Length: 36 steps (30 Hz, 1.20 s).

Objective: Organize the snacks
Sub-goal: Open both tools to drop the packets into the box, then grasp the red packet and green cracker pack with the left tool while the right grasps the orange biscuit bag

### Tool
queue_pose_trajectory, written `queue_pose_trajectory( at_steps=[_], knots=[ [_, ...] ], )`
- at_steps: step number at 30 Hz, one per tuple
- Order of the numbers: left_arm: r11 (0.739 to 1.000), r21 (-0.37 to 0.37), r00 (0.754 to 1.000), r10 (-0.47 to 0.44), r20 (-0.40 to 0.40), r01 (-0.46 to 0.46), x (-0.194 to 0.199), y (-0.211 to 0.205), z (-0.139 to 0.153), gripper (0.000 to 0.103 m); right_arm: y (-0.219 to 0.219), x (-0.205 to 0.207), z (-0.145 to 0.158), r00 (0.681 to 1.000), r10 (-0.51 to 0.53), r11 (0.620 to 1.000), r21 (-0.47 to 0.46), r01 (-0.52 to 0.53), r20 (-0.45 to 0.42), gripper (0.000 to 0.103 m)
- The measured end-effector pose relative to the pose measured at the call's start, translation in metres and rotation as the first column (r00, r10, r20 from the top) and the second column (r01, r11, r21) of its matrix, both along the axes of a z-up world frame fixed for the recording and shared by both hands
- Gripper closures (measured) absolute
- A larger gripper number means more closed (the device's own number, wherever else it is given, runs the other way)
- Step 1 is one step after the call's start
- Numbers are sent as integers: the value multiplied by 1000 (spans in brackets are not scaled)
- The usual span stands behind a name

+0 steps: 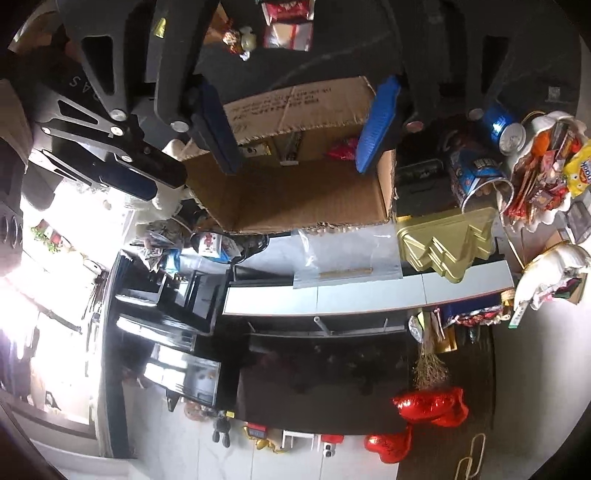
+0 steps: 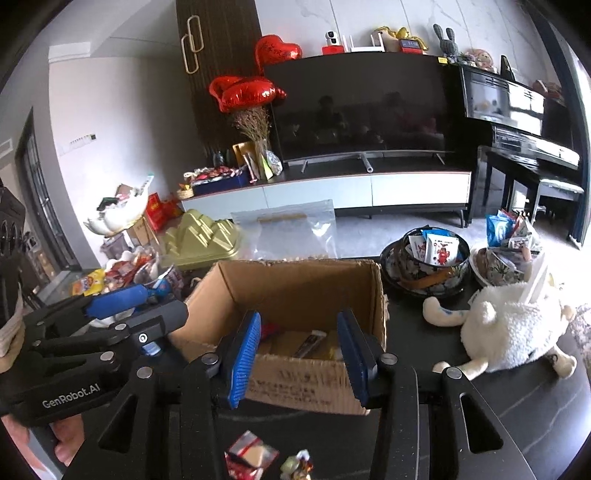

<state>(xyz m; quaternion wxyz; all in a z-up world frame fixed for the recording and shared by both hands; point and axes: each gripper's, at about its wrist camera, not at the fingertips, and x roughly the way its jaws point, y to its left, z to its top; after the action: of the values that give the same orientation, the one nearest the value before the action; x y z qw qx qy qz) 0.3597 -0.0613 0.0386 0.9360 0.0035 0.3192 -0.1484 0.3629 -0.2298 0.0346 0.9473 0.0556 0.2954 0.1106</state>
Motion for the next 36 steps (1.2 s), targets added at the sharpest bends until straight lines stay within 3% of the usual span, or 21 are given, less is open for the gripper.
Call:
queue_pose_trajectory(
  at_steps=[12, 14, 18, 23, 28, 36],
  knots=[
    [998, 53, 1000, 17, 12, -18, -65, 2, -7, 33, -5, -55, -12, 999, -4, 1000, 0, 4, -39, 58],
    [998, 57, 1000, 20, 11, -21, -75, 2, -11, 32, -6, -63, -16, 999, -7, 1000, -2, 7, -49, 49],
    [998, 57, 1000, 14, 0, -14, -88, -1, -18, 32, -9, -81, -24, 999, -16, 1000, -24, 14, -50, 46],
    [998, 65, 1000, -5, -17, 6, -110, -10, -34, 32, -18, -99, -39, 996, -29, 1000, -14, 28, -80, 46],
    [995, 99, 1000, 3, -2, -3, -126, -13, -55, 29, -25, -111, -58, 994, -54, 998, 11, 55, -95, 36],
    [994, 113, 997, 13, -75, -4, -131, -6, -98, 29, -22, -114, -96, 983, -76, 997, -1, 77, -166, 36]
  ],
)
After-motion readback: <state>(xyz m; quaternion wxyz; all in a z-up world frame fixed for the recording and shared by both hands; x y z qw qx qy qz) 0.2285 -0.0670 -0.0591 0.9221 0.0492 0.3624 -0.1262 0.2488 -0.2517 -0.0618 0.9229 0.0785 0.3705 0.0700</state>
